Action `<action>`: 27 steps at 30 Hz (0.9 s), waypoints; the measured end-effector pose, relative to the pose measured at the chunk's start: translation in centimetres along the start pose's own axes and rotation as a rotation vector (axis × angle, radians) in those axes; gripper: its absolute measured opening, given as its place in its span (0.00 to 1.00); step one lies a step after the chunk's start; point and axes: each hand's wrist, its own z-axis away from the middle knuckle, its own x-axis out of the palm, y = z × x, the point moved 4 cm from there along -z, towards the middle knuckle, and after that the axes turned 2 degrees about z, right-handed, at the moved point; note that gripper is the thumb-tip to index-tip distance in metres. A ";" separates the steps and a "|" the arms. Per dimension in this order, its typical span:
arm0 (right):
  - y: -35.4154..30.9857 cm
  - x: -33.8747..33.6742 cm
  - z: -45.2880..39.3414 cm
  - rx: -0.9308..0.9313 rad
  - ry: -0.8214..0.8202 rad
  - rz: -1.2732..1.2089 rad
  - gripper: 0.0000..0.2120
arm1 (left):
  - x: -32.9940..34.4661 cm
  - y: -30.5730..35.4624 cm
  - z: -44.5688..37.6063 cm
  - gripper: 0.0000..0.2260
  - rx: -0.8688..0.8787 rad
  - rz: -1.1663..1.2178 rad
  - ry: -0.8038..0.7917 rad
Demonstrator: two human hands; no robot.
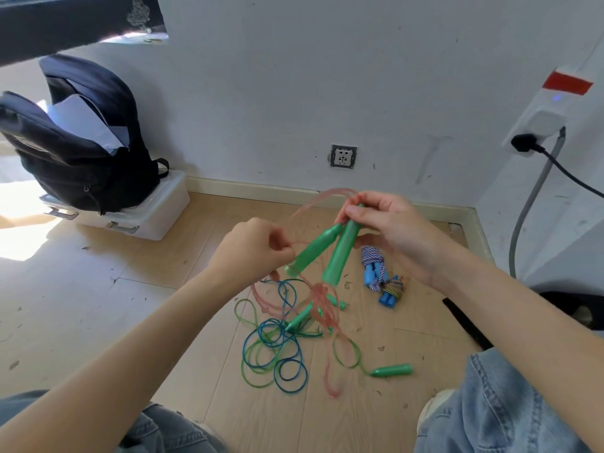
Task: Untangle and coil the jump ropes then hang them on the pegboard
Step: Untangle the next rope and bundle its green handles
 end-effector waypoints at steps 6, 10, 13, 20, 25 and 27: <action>-0.1 -1.7 0.0 0.006 0.118 0.389 0.08 | -0.4 -1.6 -0.3 0.07 -0.070 0.168 0.006; 1.0 -1.1 0.3 0.061 -0.063 0.750 0.05 | -1.2 -0.3 -0.3 0.05 -0.005 0.227 -0.002; 2.1 0.4 0.7 0.156 -0.285 0.611 0.22 | -0.3 1.5 0.6 0.03 0.080 0.330 -0.220; 1.4 1.2 0.4 0.045 -0.292 0.412 0.05 | 0.6 0.5 0.5 0.04 0.041 0.414 -0.313; 0.1 -2.4 -0.3 0.049 0.023 -0.014 0.06 | 3.8 -0.7 2.2 0.14 0.010 0.180 -0.680; 0.5 -2.6 0.1 0.106 -0.112 0.293 0.03 | 3.8 -0.3 2.3 0.15 0.016 0.187 -0.634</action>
